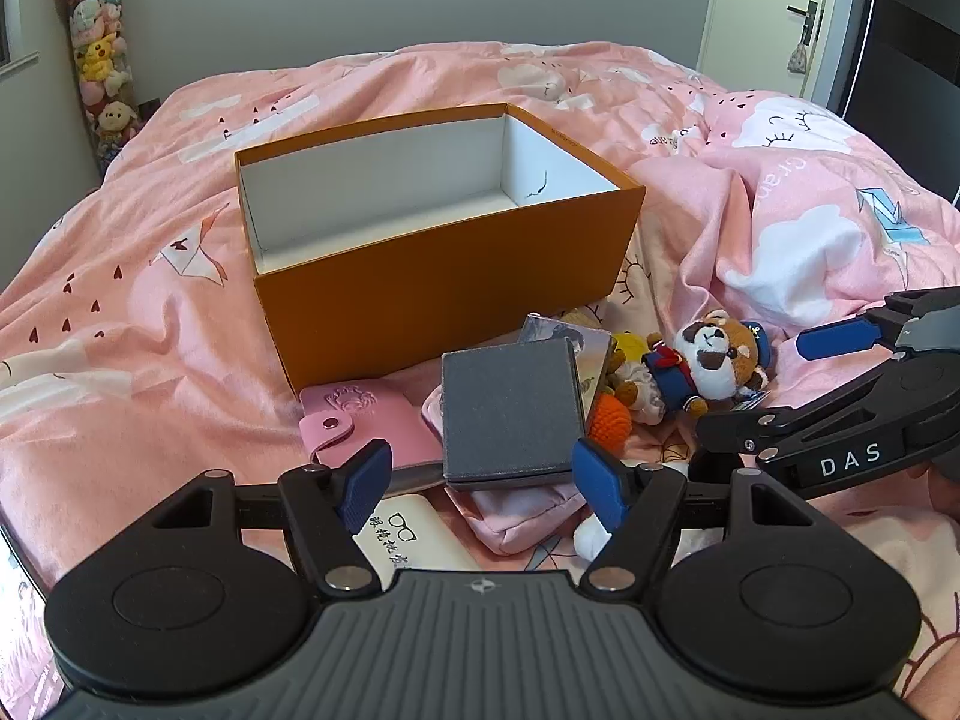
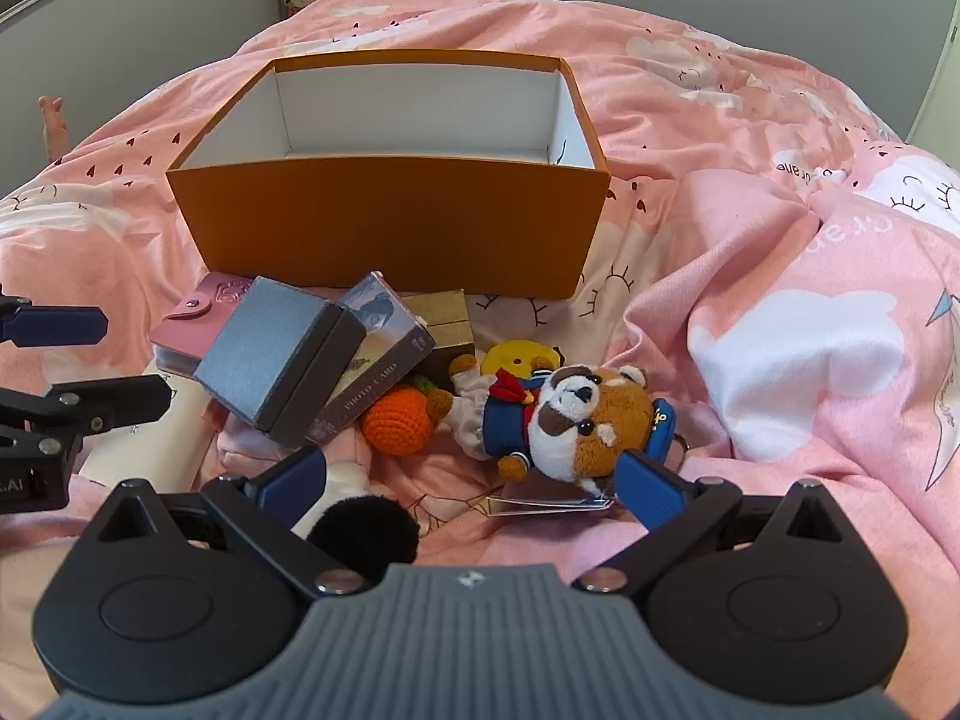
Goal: Organize objects
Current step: 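Grasp the pink card holder with the left gripper while the right gripper approaches the pink pouch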
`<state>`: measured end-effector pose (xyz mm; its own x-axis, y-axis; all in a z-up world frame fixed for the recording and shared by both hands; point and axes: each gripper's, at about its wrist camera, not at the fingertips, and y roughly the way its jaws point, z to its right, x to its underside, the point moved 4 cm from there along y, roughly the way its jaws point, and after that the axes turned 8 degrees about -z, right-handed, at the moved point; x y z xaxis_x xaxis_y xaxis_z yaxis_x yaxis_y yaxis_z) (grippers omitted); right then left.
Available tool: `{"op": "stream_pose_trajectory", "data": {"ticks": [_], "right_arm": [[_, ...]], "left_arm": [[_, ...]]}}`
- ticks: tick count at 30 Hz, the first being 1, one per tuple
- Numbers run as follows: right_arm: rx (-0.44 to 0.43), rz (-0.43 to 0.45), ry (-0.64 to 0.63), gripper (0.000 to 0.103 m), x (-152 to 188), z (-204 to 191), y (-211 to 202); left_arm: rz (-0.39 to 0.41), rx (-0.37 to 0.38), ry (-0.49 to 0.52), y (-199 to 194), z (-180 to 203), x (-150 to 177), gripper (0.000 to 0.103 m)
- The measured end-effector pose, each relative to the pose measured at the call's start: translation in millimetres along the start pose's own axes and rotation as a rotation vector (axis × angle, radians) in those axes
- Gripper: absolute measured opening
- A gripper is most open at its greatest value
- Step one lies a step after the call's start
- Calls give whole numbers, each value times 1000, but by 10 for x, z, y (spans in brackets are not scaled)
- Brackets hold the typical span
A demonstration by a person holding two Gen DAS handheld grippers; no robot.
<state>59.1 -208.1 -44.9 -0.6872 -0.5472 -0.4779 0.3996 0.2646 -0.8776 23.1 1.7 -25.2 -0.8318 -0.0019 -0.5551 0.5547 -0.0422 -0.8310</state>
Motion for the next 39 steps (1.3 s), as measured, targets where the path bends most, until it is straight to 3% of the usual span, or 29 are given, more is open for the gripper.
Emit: {"op": "stream_pose_trajectory", "data": {"ticks": [6,11,13,18,22,28,39], "right_arm": [[-1,-2,-2,102,1,-6,4],[-15,-8,-25,101,-54,-30,2],[-24,-10,-43,97,-103,-43,1],[-46,-30,-127,77,-280,-135,10],[-110,-23,-171,72,-506,-251,-22],[-182,-22,-201,71,-876,-417,84],[-228,-95,-157,67,-1296,-450,626]], "left_arm": [[-21,26,-25,20,-43,8,81],[-45,42,-103,28,-209,-13,73],[-49,37,-133,30,-306,-34,69],[-61,8,-206,63,-531,-107,63],[-79,5,-284,150,-733,-172,63],[-150,32,-384,385,-959,-264,63],[-306,66,-534,1019,-1207,-286,68]]}}
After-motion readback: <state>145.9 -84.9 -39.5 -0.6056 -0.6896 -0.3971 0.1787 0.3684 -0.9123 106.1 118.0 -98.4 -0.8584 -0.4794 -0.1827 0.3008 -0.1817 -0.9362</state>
